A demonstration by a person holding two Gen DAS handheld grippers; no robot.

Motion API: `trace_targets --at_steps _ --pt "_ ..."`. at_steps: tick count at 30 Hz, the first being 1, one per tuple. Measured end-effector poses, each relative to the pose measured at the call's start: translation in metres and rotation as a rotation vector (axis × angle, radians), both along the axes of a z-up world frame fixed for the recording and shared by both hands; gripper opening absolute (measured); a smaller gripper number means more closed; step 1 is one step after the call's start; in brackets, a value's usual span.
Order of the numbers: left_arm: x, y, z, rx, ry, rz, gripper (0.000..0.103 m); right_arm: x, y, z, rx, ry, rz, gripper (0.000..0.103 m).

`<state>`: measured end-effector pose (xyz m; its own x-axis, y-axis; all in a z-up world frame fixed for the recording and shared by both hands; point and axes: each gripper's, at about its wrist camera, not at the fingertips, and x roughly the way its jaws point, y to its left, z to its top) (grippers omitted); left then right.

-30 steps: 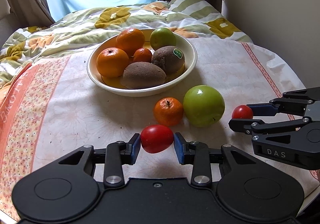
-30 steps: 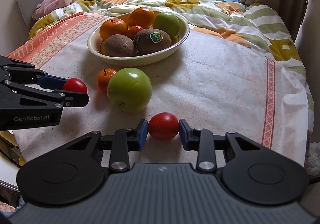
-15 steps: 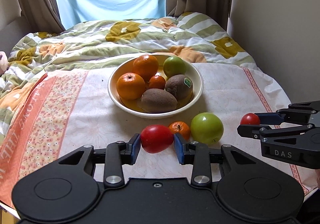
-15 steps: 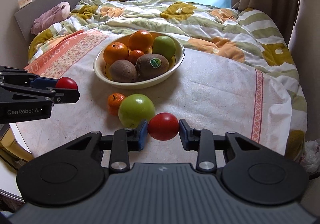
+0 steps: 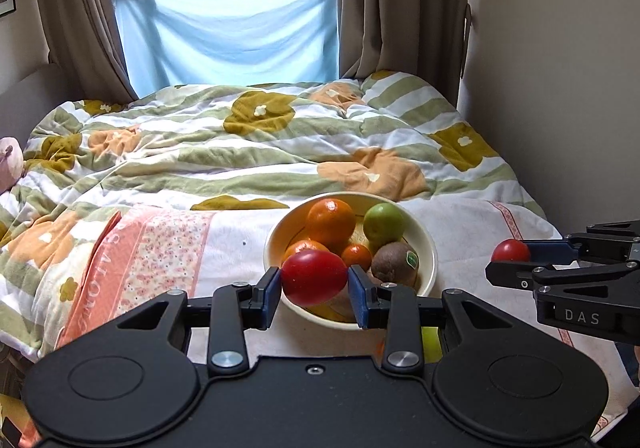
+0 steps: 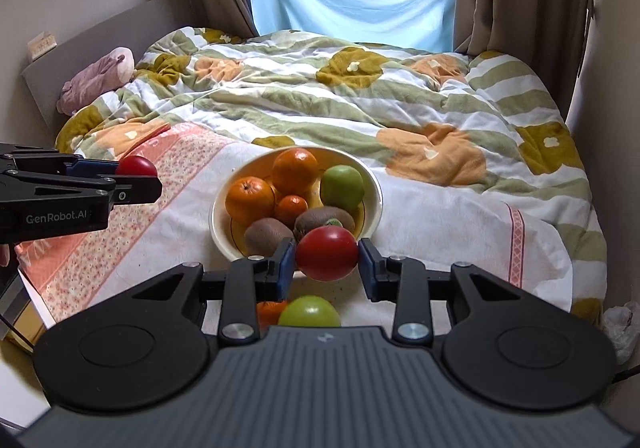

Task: Organize fruits
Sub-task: 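Carry the tomato into the bowl and open the left gripper while the right carries its tomato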

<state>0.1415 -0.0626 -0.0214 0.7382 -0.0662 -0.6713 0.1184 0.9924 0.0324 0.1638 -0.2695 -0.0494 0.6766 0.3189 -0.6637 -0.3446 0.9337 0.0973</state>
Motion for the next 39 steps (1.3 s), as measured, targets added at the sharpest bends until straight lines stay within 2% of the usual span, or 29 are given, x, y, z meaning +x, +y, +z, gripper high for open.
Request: trace_targets --at_steps 7,13,23,30,35,36,37,38,39 --pt "0.043 0.028 0.007 -0.012 0.006 -0.051 0.04 0.031 0.033 0.011 0.009 -0.003 -0.044 0.049" --pt "0.085 0.043 -0.001 -0.006 0.029 -0.111 0.04 0.061 0.057 0.004 0.01 0.015 -0.082 0.049" --pt "0.146 0.046 -0.045 0.02 0.109 -0.263 0.04 0.102 0.076 -0.027 -0.003 0.087 -0.174 0.049" --pt "0.169 0.042 -0.078 0.032 0.174 -0.339 0.04 0.116 0.077 -0.047 -0.009 0.127 -0.243 0.049" --pt "0.176 0.042 -0.088 0.021 0.197 -0.37 0.041 0.12 0.076 -0.053 -0.005 0.14 -0.272 0.049" --pt "0.176 0.042 -0.088 0.016 0.195 -0.372 0.043 0.121 0.076 -0.054 -0.005 0.142 -0.275 0.049" --pt "0.176 0.042 -0.088 0.013 0.194 -0.372 0.057 0.121 0.076 -0.055 -0.006 0.144 -0.278 0.049" --pt "0.176 0.043 -0.087 0.012 0.188 -0.367 0.079 0.12 0.076 -0.054 -0.006 0.146 -0.28 0.049" --pt "0.175 0.044 -0.086 0.016 0.174 -0.364 0.086 0.12 0.075 -0.055 -0.006 0.148 -0.282 0.049"
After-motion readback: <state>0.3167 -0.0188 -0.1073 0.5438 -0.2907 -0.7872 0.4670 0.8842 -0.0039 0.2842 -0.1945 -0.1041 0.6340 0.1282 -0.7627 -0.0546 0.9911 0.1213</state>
